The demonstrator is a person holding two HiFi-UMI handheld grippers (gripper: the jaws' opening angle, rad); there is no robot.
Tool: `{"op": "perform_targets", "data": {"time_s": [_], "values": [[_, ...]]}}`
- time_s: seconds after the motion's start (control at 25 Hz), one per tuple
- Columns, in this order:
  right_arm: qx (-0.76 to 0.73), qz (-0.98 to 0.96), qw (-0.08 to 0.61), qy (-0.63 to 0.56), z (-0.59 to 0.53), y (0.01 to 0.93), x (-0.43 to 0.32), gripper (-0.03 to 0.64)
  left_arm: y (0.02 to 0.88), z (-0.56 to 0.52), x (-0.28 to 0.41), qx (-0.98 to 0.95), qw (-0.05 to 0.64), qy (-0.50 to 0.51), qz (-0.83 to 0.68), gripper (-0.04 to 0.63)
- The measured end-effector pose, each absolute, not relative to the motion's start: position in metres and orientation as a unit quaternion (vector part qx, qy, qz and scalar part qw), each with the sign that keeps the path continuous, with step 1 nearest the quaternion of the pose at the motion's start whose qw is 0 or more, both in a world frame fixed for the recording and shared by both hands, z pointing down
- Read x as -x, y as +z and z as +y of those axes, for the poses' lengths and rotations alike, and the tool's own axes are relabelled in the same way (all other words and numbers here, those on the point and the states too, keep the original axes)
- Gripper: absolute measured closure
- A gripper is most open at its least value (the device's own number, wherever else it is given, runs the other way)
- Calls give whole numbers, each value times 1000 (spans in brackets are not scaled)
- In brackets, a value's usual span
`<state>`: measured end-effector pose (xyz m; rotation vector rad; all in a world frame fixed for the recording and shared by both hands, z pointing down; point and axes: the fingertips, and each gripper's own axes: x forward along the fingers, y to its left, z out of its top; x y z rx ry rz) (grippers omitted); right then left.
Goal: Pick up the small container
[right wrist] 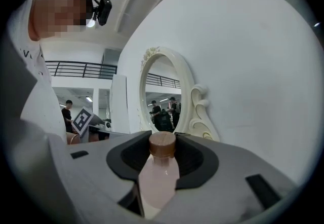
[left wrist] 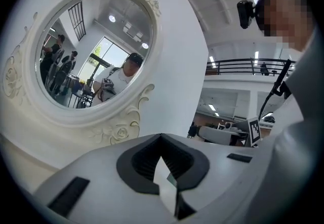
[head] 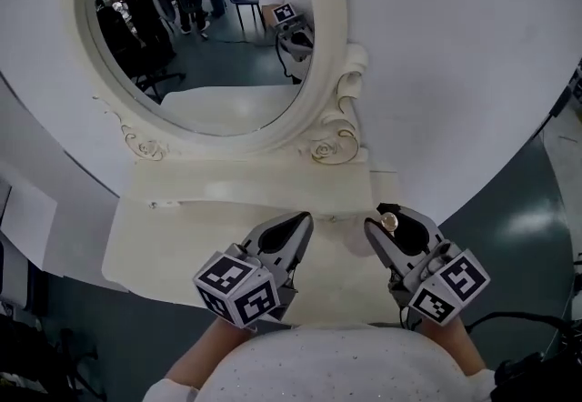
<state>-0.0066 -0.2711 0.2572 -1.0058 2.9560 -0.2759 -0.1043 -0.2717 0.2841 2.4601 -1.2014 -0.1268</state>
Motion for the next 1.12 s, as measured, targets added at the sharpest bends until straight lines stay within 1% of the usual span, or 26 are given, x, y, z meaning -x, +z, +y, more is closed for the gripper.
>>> {"op": "perform_targets", "data": {"time_s": [0.28, 0.52, 0.8, 1.12], "values": [[318, 946, 8, -56, -262, 224, 13, 474, 245, -271, 104, -889, 168, -61, -422, 594], [340, 939, -1, -46, -266, 226, 10, 474, 247, -271, 103, -890, 161, -55, -424, 594], [348, 935, -1, -63, -270, 238, 3, 476, 250, -272, 105, -883, 153, -47, -441, 594], [355, 933, -7, -59, -271, 242, -1, 476, 252, -270, 102, -881, 157, -46, -443, 594]]}}
